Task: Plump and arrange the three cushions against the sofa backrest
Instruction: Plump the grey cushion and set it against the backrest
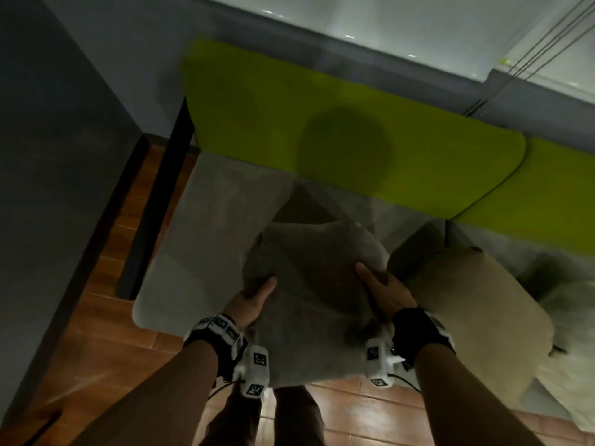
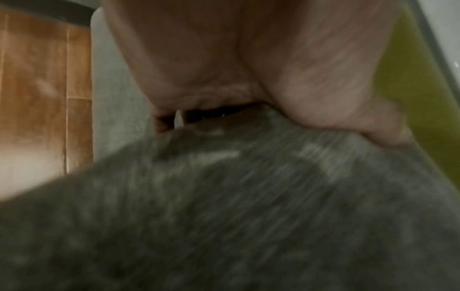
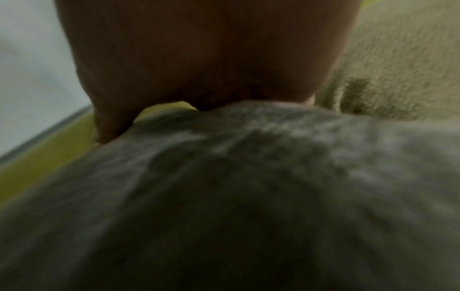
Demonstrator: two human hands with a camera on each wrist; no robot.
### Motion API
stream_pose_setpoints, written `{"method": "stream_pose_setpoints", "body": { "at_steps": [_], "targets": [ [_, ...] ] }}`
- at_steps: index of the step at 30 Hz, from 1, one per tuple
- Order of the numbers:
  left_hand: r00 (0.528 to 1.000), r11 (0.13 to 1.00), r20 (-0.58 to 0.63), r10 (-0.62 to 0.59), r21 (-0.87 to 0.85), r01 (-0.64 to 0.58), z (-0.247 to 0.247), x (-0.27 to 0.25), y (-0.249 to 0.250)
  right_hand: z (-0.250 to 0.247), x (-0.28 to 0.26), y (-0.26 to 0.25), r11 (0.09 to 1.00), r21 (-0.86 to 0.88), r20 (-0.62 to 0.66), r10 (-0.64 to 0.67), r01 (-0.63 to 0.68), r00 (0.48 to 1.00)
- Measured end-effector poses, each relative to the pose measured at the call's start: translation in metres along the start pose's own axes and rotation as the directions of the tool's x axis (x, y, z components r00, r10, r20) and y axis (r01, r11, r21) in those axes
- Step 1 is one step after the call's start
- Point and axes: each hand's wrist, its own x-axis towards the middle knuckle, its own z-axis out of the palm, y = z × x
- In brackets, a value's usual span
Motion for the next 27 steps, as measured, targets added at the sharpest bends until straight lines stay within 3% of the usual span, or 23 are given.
{"method": "stream_pose_setpoints", "body": {
  "at_steps": [5,10,15,19,21,24,27],
  "targets": [
    [0.996,0.985,-0.072,-0.048,-0.168,0.036,-0.051,-0.002,0.016,0.017,-0.003,-0.04,0.994,0.097,0.109,-0.06,0.05,0.992],
    [0.959,0.982,-0.284,-0.002,-0.183,-0.052,-0.098,-0.025,0.071,0.032,0.003,-0.088,0.935,0.355,0.275,-0.128,0.023,0.953],
    [0.895,0.931,-0.337,0.293,-0.111,-0.347,-0.141,-0.038,0.129,0.036,0.033,-0.131,0.838,0.534,0.198,-0.253,0.112,0.947],
    [0.838,0.865,-0.289,0.462,-0.062,-0.498,-0.17,-0.038,0.146,0.036,0.044,-0.151,0.626,0.776,0.16,-0.314,0.077,0.936],
    [0.836,0.864,-0.242,0.492,0.018,-0.503,-0.174,-0.037,0.152,0.038,0.043,-0.156,0.595,0.797,0.143,-0.352,0.103,0.925],
    [0.885,0.914,-0.232,0.404,0.138,-0.381,-0.172,-0.025,0.152,0.05,0.043,-0.16,0.597,0.787,0.087,-0.359,0.157,0.929],
    [0.867,0.896,-0.241,0.437,0.197,-0.397,-0.183,0.004,0.136,0.064,0.045,-0.163,0.641,0.723,0.024,-0.398,0.258,0.917]
  ]
}}
